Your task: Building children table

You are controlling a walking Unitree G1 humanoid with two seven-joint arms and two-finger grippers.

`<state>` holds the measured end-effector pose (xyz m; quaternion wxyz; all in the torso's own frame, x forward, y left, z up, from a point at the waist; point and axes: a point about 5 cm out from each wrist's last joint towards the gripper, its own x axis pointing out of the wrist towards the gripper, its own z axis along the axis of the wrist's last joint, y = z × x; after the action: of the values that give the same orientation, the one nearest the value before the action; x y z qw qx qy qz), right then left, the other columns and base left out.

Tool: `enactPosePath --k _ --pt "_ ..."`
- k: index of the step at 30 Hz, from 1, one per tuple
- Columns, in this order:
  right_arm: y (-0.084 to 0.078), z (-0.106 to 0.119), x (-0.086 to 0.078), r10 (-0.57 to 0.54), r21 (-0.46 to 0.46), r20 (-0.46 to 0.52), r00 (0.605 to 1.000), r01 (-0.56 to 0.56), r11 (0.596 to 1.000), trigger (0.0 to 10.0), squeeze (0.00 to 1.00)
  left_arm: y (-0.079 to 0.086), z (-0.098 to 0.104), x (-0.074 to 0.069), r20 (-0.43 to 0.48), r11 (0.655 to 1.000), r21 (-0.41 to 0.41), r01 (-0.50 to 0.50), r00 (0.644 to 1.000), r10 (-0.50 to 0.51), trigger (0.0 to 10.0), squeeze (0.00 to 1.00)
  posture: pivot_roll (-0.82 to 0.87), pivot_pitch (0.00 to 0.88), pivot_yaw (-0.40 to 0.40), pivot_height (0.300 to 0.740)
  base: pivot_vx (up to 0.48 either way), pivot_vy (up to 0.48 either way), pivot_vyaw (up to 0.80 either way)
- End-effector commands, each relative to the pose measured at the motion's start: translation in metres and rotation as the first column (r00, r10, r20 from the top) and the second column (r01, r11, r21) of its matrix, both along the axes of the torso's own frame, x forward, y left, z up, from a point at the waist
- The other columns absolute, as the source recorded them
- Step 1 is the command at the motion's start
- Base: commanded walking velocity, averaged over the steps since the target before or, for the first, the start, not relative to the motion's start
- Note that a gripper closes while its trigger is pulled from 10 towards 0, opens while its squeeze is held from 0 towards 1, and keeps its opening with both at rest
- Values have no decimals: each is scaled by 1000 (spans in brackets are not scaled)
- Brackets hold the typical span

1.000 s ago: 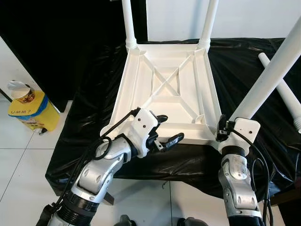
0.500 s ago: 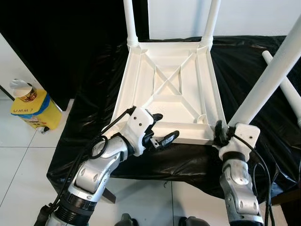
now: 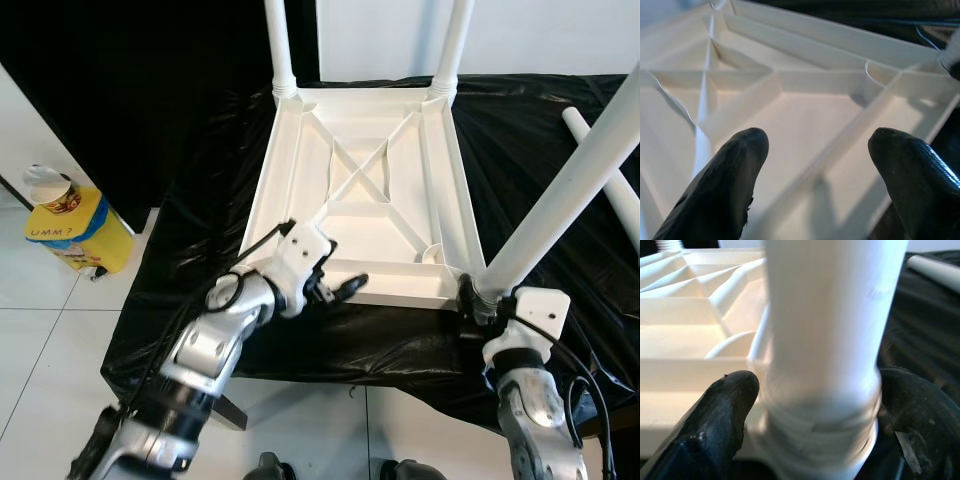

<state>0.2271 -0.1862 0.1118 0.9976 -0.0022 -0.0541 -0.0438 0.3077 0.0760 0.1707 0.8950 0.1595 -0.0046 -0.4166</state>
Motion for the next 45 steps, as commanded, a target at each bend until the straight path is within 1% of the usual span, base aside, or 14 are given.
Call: enactPosePath --k 1,7,15,18,20,21,24,32,37,38,39,40,41,45 --pt "0 1 -2 17 9 6 1000 -17 1000 10000 0 0 -6 2 -1 1000 19 -22 1000 22 10000 0 -13 91 46 740 0 0 0" --pt "8 -5 -13 114 -7 -22 993 -115 993 10000 0 -14 -4 19 19 999 46 -30 999 29 10000 0 -30 96 65 740 0 0 0" --pt "1 4 -7 108 -44 20 994 -107 993 10000 0 -19 1 20 26 999 27 26 999 -27 10000 0 -35 101 73 740 0 0 0" --pt "-1 8 -4 120 -58 39 992 -118 991 10000 0 -19 4 13 27 998 -16 69 997 -68 10000 0 -28 104 69 740 0 0 0" --pt "-5 12 1 131 -78 53 990 -127 989 10000 0 -22 8 -2 42 979 -53 196 980 -194 10000 0 -21 105 69 740 0 0 0" --pt "-5 12 1 131 -78 53 990 -127 989 10000 0 -22 8 -2 42 979 -53 196 980 -194 10000 0 -21 105 69 740 0 0 0" --pt "-10 18 11 204 -114 54 977 -197 974 10000 0 -28 12 -28 33 932 -104 346 938 -345 10000 0 -14 105 66 740 0 0 0" --pt "-14 24 31 330 -184 25 944 -320 929 10000 0 -36 3 -48 2 916 -95 390 920 -392 10000 0 4 106 51 740 0 0 0" --pt "-21 24 37 362 -217 -4 932 -354 910 10000 0 -40 7 -52 12 914 -108 390 920 -391 10000 0 15 103 44 740 0 0 0" --pt "-23 23 37 367 -223 -12 930 -360 906 7451 0 -41 9 -53 15 914 -116 388 921 -389 10000 0 18 100 43 740 0 0 0" --pt "-23 23 37 367 -223 -12 930 -360 906 7451 0 -41 9 -53 15 914 -116 388 921 -389 10000 0 18 100 43 740 0 0 0" --pt "-26 21 37 361 -223 -19 932 -356 908 1216 0 -41 11 -55 18 915 -121 386 922 -387 10000 0 18 98 43 740 0 0 0" --pt "-29 19 37 352 -218 -27 936 -349 911 0 0 -41 12 -55 18 915 -124 383 923 -384 10000 0 16 96 43 740 0 0 0" --pt "-31 16 35 342 -206 -39 939 -342 917 0 0 -41 12 -57 14 916 -126 380 924 -382 10000 0 15 96 45 740 0 0 0"
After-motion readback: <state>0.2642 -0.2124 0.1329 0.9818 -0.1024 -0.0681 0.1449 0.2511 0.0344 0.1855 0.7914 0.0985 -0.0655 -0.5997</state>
